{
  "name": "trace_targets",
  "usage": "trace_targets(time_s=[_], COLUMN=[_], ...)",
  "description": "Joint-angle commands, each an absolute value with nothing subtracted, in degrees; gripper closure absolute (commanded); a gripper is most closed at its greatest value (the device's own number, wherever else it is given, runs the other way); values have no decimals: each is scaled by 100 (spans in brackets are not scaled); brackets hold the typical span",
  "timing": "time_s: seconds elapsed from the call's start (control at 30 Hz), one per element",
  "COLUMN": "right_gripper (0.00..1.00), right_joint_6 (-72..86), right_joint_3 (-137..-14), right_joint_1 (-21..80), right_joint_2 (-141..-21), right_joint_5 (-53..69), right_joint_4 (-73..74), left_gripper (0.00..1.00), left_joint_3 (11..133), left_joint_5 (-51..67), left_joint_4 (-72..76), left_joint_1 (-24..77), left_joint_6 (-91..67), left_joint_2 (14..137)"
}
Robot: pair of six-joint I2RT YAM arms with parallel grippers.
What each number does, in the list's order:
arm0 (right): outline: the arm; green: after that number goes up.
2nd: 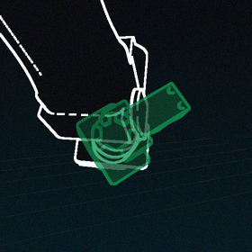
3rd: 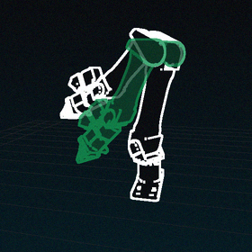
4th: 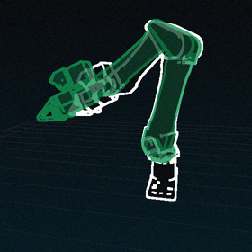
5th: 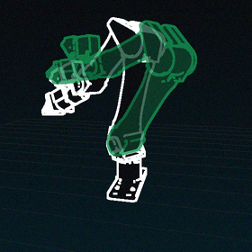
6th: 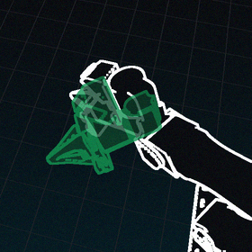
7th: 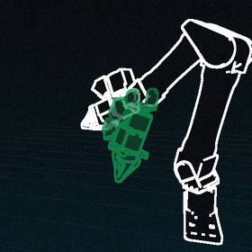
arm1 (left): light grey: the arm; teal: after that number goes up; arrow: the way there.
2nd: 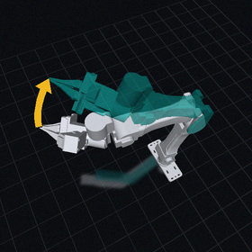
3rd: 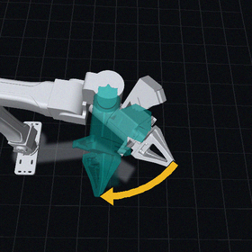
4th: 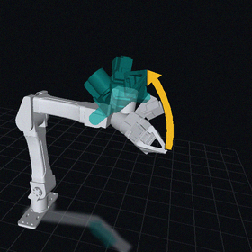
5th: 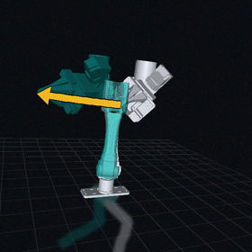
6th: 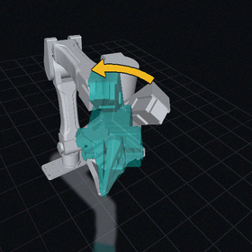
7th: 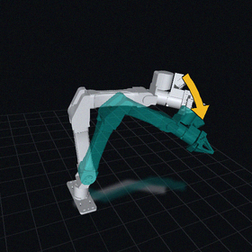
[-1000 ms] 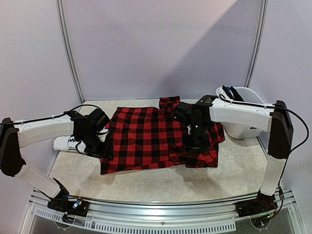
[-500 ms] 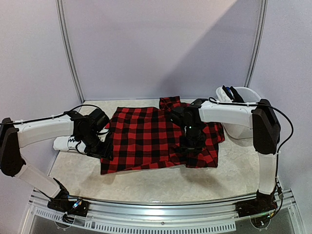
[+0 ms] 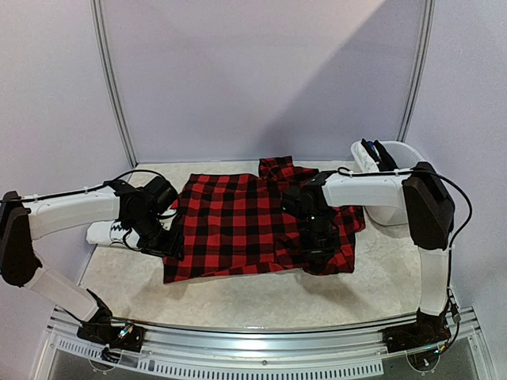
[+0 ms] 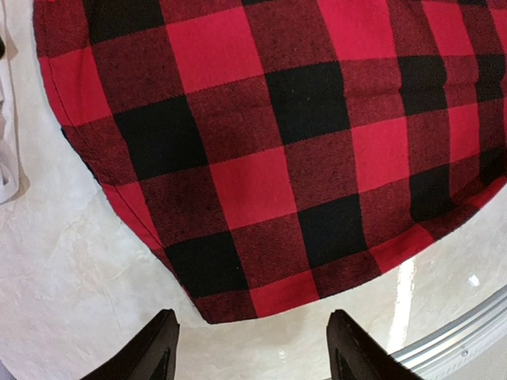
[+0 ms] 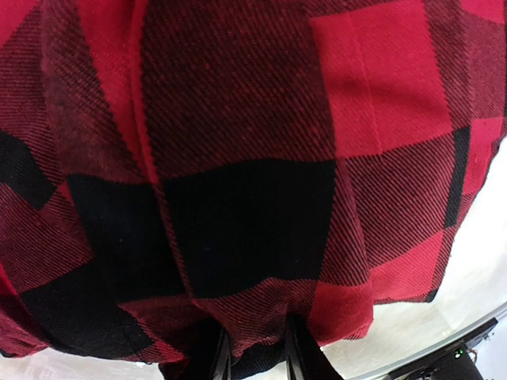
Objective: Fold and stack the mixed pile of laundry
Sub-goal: Pick up the flattened shirt from the center of the board.
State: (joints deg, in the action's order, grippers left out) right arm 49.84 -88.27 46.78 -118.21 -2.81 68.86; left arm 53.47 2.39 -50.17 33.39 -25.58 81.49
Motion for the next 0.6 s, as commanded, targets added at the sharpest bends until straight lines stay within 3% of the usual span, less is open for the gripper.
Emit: trace_targets(time_s=[0.0, 0.23, 0.57], right_gripper=[75, 99, 100], right_joint_6=[4892, 4852, 4800], right_joint_3=[-8706, -8690, -8953], right_joint_1=[4645, 4647, 4648], right_joint_2=[-11525, -11571, -11137], right_joint_5=[-136, -117, -325], right_joint_4=[6648, 6648, 7120], left_gripper=[35, 36, 36], left_joint_3=[5414, 5434, 5552], left_joint_5=[308, 341, 181], left_joint_4=[-4954, -4919, -5263], left_joint_1=[3419, 3419, 3419], left_joint_6=[-2620, -2637, -2603], left_joint_2=[8250, 8279, 8078])
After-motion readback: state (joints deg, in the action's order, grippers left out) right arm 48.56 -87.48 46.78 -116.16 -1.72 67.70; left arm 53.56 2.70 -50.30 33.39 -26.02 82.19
